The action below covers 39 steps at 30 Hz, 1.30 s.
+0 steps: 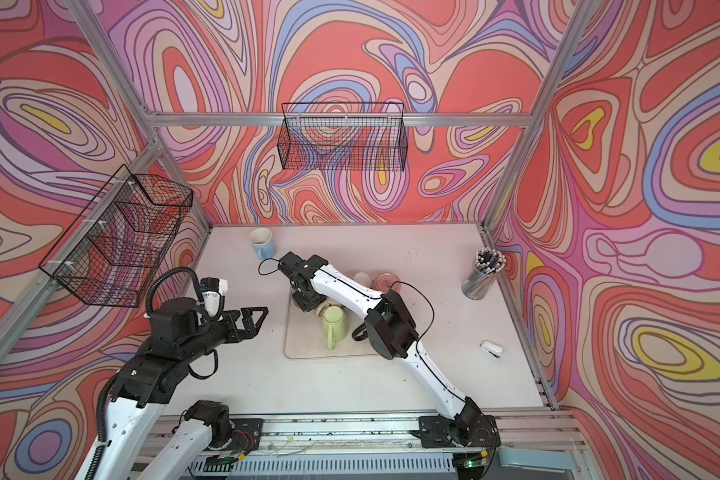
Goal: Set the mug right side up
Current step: 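Lower right gripper onto the upside-down lavender mug and close on it, then lift the lavender mug with right gripper while left gripper rises toward it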
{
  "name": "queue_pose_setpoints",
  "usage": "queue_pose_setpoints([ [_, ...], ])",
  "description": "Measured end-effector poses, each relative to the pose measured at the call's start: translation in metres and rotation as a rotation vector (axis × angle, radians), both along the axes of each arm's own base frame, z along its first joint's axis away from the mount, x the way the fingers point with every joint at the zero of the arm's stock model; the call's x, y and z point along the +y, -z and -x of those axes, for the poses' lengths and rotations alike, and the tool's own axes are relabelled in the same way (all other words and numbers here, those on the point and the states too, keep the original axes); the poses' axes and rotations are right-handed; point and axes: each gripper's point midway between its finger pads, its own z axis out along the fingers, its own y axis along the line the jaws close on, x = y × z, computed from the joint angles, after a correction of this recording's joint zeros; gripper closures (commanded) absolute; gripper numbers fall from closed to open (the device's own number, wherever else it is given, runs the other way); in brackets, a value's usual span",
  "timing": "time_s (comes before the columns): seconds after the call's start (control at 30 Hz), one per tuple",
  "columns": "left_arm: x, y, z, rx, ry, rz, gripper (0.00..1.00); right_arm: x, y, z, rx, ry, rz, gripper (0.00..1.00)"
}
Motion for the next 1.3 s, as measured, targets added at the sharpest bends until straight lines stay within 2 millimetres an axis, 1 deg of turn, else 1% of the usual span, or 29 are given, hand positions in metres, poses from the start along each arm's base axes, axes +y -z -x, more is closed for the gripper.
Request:
queue_pose_setpoints([
  [0.37, 0.004, 0.000, -0.001, -0.003, -0.016, -0.008, 0.00, 0.003, -0.001, 0.000, 0.002, 0.005, -0.019, 1.00],
  [0.57, 0.009, -0.001, -0.003, -0.010, -0.042, -0.019, 0.00, 0.004, -0.011, 0.007, 0.020, 0.005, -0.056, 1.00],
  [0.67, 0.010, -0.002, -0.002, -0.017, -0.047, -0.018, 0.00, 0.004, -0.025, 0.011, 0.012, 0.005, -0.088, 1.00],
  [0.8, 0.009, -0.003, -0.002, -0.020, -0.043, -0.013, 0.00, 0.003, -0.050, 0.017, -0.011, 0.002, -0.151, 1.00],
  [1.03, 0.002, -0.010, -0.001, -0.064, -0.006, 0.019, 0.00, -0.004, -0.102, 0.033, -0.072, -0.011, -0.294, 1.00],
  [1.3, -0.012, -0.019, -0.002, -0.120, 0.052, 0.101, 0.04, -0.008, -0.144, 0.050, -0.121, -0.028, -0.447, 1.00],
])
